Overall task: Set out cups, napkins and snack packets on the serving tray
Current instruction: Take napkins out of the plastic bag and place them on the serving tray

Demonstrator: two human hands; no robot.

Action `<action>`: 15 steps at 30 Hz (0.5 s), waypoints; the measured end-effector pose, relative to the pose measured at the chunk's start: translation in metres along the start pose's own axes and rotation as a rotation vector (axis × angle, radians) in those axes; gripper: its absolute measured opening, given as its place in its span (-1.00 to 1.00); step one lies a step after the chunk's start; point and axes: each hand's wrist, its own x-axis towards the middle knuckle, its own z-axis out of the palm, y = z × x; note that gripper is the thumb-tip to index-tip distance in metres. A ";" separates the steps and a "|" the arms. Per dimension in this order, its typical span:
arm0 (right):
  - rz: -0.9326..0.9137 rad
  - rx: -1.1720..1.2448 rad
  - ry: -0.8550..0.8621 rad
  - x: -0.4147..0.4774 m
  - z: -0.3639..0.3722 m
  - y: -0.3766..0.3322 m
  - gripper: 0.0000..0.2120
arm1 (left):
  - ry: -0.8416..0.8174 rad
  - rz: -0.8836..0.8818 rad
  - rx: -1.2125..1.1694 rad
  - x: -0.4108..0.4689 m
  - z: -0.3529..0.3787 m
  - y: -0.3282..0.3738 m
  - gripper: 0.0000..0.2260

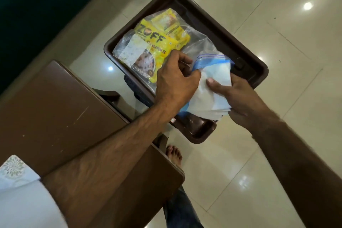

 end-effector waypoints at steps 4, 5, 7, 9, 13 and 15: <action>0.036 0.030 -0.090 -0.047 -0.040 -0.002 -0.59 | -0.215 -0.054 -0.302 -0.013 -0.018 0.008 -0.58; 0.051 0.025 -0.119 -0.058 -0.045 -0.005 -0.60 | -0.263 -0.053 -0.344 -0.018 -0.024 0.009 -0.59; 0.067 0.024 -0.182 -0.071 -0.044 -0.013 -0.65 | -0.421 -0.123 -0.419 -0.030 -0.035 0.009 -0.59; 0.047 -0.007 -0.213 -0.078 -0.032 -0.020 -0.62 | -0.669 -0.304 -0.585 -0.046 -0.045 0.004 -0.50; -0.091 -0.343 -0.197 -0.080 0.020 -0.013 -0.38 | -0.900 -0.538 -0.971 -0.084 -0.072 -0.020 -0.66; -0.189 -0.602 -0.079 -0.081 0.044 -0.011 -0.23 | -0.882 -0.544 -0.932 -0.095 -0.085 -0.036 -0.68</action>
